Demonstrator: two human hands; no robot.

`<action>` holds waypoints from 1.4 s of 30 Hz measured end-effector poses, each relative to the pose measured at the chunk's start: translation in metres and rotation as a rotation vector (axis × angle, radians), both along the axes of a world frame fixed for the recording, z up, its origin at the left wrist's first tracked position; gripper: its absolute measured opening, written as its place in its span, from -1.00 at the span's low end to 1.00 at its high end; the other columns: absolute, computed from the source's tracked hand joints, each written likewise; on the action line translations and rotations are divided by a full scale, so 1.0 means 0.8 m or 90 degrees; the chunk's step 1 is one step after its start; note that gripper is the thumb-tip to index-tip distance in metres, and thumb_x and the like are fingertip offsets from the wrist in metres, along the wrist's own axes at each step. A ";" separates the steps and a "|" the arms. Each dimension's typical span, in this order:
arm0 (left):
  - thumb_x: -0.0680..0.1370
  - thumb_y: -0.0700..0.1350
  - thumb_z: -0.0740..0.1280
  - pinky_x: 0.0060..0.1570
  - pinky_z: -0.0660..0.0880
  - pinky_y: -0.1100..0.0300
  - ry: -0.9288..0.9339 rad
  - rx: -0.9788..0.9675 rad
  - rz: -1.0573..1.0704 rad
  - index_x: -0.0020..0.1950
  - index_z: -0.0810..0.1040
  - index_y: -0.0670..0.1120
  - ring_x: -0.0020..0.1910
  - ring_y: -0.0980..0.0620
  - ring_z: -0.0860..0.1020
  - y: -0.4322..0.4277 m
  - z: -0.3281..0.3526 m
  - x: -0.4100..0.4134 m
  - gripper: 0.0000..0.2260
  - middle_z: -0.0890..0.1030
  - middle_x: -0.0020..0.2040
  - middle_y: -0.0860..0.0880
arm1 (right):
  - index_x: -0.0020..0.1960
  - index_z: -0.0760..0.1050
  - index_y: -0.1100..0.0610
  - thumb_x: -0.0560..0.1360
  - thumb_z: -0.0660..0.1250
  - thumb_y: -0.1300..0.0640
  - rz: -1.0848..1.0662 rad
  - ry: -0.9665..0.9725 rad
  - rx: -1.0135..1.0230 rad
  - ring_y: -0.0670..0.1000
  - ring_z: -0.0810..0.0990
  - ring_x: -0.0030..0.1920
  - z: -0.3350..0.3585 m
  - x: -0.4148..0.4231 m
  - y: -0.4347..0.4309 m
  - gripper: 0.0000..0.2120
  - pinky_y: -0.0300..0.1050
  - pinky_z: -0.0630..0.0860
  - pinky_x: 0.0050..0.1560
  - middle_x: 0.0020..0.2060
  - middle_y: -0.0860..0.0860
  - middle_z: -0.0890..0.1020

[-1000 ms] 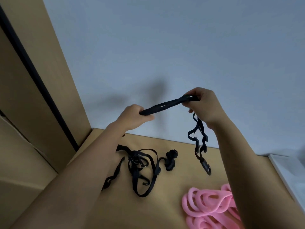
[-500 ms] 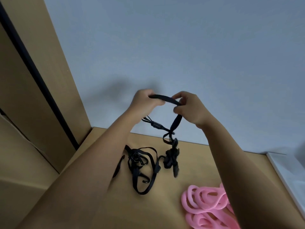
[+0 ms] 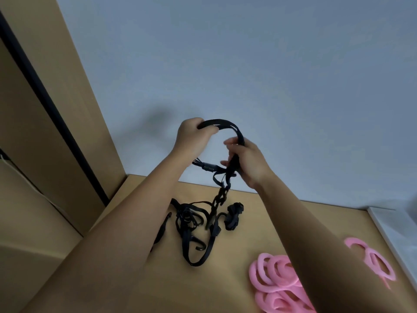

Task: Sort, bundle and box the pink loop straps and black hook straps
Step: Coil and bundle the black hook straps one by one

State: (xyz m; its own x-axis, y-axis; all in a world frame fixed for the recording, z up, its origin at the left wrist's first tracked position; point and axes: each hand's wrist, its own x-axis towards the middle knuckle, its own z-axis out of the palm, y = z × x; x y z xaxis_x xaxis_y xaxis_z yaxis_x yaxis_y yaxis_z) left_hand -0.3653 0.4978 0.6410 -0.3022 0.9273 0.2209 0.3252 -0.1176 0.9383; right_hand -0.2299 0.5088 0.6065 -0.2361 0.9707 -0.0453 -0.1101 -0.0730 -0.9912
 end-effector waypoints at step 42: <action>0.40 -0.37 0.22 -0.50 0.26 0.43 0.124 -0.052 -0.187 -0.07 0.56 -0.10 -0.45 0.21 0.36 0.009 0.080 0.040 -0.76 0.44 -0.35 0.06 | -0.06 0.50 0.10 0.40 0.44 0.22 0.152 -0.260 0.125 0.01 0.49 -0.16 0.017 0.012 0.014 -0.84 -0.12 0.41 -0.03 -0.21 0.05 0.53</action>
